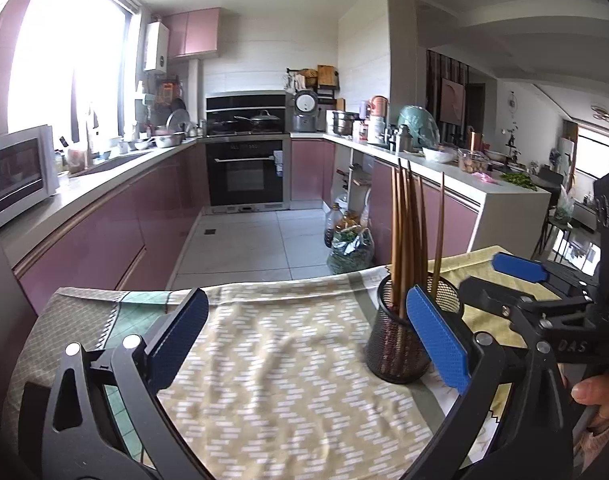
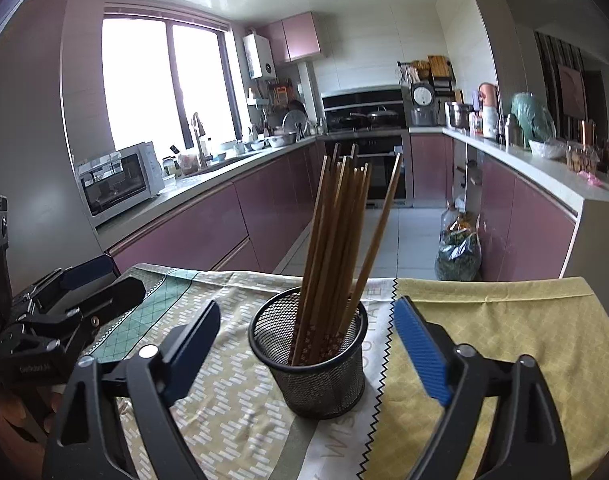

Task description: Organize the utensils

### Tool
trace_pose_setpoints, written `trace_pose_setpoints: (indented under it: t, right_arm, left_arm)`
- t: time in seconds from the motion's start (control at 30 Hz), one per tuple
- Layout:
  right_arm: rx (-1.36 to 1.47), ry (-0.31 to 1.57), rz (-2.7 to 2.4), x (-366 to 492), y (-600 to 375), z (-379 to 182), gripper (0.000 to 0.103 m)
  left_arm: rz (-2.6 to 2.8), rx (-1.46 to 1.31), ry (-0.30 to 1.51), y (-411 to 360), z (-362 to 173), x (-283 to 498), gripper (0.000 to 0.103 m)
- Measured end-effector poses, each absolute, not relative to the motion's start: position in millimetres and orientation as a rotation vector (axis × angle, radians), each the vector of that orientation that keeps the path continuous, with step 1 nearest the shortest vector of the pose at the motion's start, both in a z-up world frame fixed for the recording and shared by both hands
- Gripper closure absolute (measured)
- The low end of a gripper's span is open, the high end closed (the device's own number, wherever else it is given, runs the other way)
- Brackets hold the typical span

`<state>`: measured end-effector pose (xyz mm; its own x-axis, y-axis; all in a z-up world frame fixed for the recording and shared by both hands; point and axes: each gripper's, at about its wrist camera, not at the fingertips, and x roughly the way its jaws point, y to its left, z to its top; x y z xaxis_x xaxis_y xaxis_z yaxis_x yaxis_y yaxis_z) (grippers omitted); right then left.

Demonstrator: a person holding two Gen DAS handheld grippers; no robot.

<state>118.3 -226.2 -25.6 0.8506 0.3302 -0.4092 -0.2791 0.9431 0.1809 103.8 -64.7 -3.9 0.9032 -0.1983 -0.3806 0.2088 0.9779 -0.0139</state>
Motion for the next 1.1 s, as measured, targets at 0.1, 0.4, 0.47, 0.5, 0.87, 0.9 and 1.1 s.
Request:
trace_pose_setpoints:
  t: [0.1, 0.4, 0.47, 0.5, 0.87, 0.9, 1.1]
  right_arm:
    - [0.085, 0.427, 0.304, 107, -219, -27, 0.007]
    - [0.042, 0.368, 0.287, 78, -205, -24, 0.007]
    - [0.036, 0.358, 0.281, 72, -203, -25, 0.007]
    - [0.034, 0.357, 0.285, 70, -202, -26, 0.007]
    - [0.024, 0.312, 0.28, 49, -192, -25, 0.007]
    - [0.02, 0.307, 0.279, 48, -191, -25, 0.007]
    - [0.023, 0.285, 0.281, 39, -188, -25, 0.007]
  left_arm:
    - [-0.168, 0.024, 0.351, -55, -1, 93, 0.005]
    - [-0.083, 0.036, 0.277, -41, 7, 60, 0.005]
    - [-0.075, 0.028, 0.275, -37, 7, 55, 0.005]
    - [-0.063, 0.024, 0.269, -35, 7, 51, 0.005]
    - [-0.008, 0.032, 0.219, -22, 9, 20, 0.005]
    - [-0.007, 0.031, 0.218, -21, 9, 19, 0.005]
    - [0.003, 0.029, 0.226, -19, 9, 16, 0.005]
